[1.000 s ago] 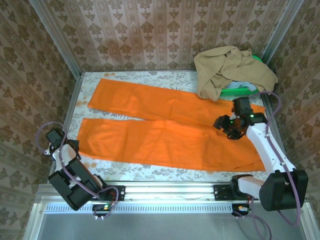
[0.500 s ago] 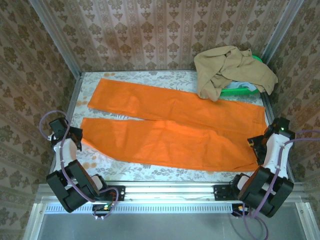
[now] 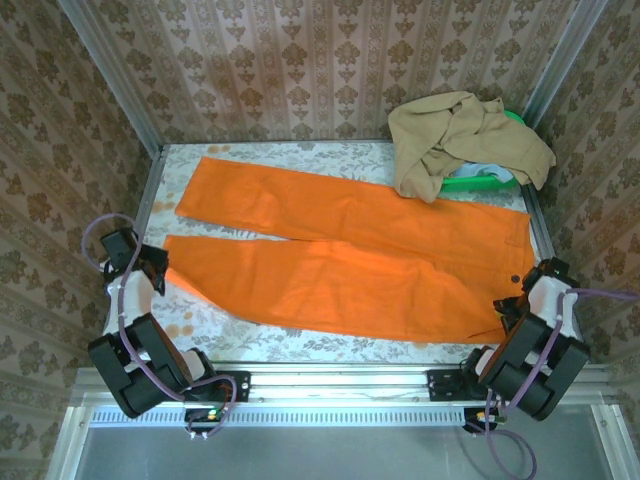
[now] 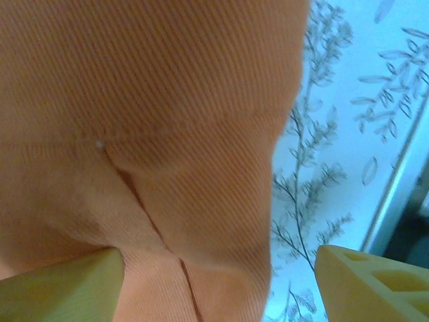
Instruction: Fold and stack the trousers
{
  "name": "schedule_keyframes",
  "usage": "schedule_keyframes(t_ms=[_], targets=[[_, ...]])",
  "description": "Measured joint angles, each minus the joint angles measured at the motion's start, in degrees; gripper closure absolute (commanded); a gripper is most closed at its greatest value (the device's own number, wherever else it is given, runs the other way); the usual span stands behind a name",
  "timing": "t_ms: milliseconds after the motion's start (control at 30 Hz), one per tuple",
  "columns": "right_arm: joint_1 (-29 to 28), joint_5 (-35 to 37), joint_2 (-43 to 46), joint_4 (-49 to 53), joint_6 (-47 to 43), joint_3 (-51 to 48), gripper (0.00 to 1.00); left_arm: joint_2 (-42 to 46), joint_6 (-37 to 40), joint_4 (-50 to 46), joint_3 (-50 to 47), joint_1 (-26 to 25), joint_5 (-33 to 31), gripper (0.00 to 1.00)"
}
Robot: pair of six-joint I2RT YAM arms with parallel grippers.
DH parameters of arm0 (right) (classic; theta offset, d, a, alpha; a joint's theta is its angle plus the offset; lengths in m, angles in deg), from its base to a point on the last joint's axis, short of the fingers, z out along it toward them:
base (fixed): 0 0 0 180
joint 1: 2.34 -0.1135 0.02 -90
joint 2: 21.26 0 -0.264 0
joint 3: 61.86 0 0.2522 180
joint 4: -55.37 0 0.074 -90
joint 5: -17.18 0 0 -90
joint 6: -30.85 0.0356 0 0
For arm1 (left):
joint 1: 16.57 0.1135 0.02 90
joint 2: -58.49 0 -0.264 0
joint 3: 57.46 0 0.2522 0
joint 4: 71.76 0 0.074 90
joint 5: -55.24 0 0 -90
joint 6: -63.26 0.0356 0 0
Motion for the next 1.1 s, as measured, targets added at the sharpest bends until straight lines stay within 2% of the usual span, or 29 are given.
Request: schedule_keyframes(t_ms=[133,167,200,233,333,400,633,800,967,1100], targets=[[-1.2,0.7,-4.0,-3.4,0.6,0.1,0.47,0.0,-0.2,0.4,0.0,-0.2,0.0,1.00],[-1.7,0.9,-4.3,-3.8,0.5,0.3,0.55,0.0,-0.2,0.4,0.0,-0.2,0.0,1.00],[-2.3,1.2,-4.6,-4.3,0.5,0.5,0.70,0.0,-0.2,0.5,0.0,-0.3,0.0,1.00],[-2.7,1.2,-5.1,-4.7,0.3,0.8,0.78,0.0,-0.2,0.5,0.0,-0.3,0.0,1.00],[-3.1,1.2,-6.0,-5.8,-0.5,1.4,0.94,0.0,-0.2,0.5,0.0,-0.3,0.0,1.00],[-3.1,1.2,-5.2,-5.8,-1.2,1.4,0.99,0.0,-0.2,0.3,0.4,-0.3,0.0,1.00],[-4.3,-0.1,5.3,-4.1,-2.6,0.6,1.00,0.0,-0.2,-3.2,6.9,-1.9,-0.3,1.00],[-6.1,-2.4,11.3,-0.7,-3.6,6.8,0.99,-1.1,-0.1,-5.9,16.6,-6.0,-1.1,1.00],[-7.6,-5.2,8.2,-1.9,-4.3,15.4,0.99,-8.1,0.5,-7.3,28.3,-8.0,-1.5,1.00],[-9.3,-7.0,0.7,-4.9,-4.0,20.7,0.98,-16.5,1.7,-9.3,39.4,-10.6,-1.6,1.00]])
